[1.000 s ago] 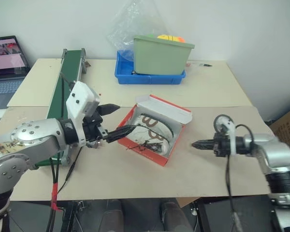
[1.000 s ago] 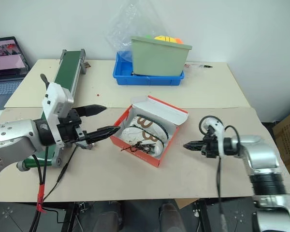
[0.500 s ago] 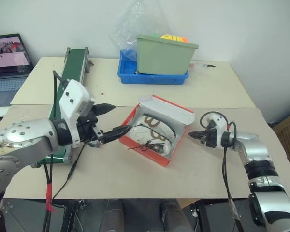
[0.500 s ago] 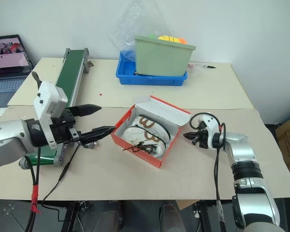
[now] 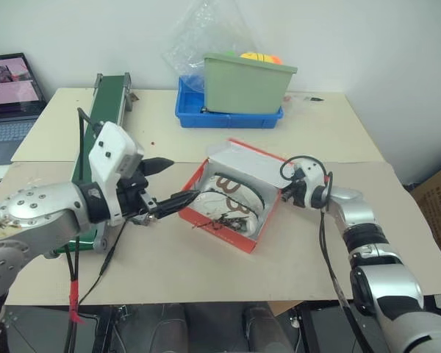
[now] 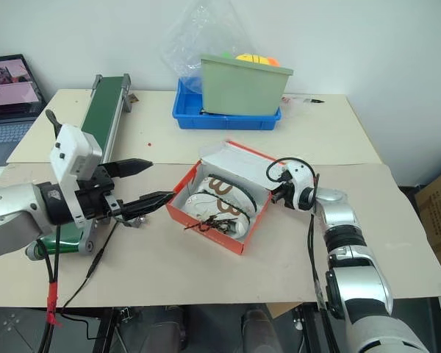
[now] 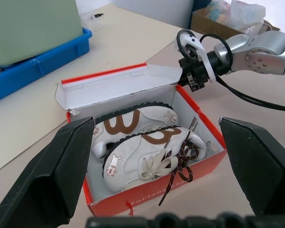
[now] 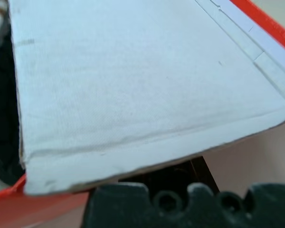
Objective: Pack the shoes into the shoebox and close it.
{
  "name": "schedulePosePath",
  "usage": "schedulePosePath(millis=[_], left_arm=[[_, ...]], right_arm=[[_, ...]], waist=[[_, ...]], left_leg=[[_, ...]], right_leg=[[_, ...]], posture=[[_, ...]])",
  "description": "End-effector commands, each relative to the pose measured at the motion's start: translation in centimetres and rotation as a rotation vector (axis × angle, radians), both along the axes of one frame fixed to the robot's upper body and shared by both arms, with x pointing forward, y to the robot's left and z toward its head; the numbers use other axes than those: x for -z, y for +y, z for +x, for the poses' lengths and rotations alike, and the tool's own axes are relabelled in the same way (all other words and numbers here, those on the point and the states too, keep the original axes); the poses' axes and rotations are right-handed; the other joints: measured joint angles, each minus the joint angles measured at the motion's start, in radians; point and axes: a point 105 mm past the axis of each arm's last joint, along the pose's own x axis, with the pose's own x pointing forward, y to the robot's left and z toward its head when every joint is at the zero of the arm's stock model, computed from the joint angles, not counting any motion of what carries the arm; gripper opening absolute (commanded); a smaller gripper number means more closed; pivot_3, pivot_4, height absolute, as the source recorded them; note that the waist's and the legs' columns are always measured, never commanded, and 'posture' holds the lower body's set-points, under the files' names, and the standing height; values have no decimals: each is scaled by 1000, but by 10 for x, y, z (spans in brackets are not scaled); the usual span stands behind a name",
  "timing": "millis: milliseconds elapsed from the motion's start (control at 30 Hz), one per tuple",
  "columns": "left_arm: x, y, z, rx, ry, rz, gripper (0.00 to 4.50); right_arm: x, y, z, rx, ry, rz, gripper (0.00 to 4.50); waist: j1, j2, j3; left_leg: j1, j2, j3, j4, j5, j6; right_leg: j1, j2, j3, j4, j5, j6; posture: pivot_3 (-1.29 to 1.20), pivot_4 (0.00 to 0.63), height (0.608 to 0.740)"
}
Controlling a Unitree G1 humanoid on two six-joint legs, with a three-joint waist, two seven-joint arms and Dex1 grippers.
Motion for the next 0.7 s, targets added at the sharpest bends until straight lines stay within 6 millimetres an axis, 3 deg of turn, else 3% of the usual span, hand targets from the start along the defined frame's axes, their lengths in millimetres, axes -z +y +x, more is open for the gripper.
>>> schedulePosePath(millis=[33, 200, 433, 533, 700], left_arm=[[-8, -1, -4, 4, -51, 8, 4500], [-10, -5, -2, 17, -53, -1, 4500], [-14, -12, 5, 41, -63, -1, 4500], [-14, -12, 7, 45, -65, -1, 4500], [-13, -8, 11, 16, -78, 0, 4500]], right_arm=[[-36, -1, 4, -28, -142, 9, 61], [-73, 3, -10, -126, -207, 80, 61], [-90, 14, -36, -266, -179, 119, 61], [-92, 24, -49, -348, -134, 163, 61], [-77, 49, -61, -429, -50, 151, 61]], waist=[[-2, 0, 0], [-2, 0, 0], [6, 0, 0], [7, 0, 0], [12, 0, 0]], left_leg=[[0, 0, 0, 0, 0, 0], [0, 0, 0, 0, 0, 0], [0, 0, 0, 0, 0, 0], [0, 0, 0, 0, 0, 0], [0, 0, 0, 0, 0, 0]], right_leg=[[0, 0, 0, 0, 0, 0], [-1, 0, 0, 0, 0, 0], [0, 0, 0, 0, 0, 0], [0, 0, 0, 0, 0, 0], [0, 0, 0, 0, 0, 0]], posture=[[0, 150, 740], [0, 150, 740], [0, 150, 740], [0, 150, 740], [0, 150, 740]])
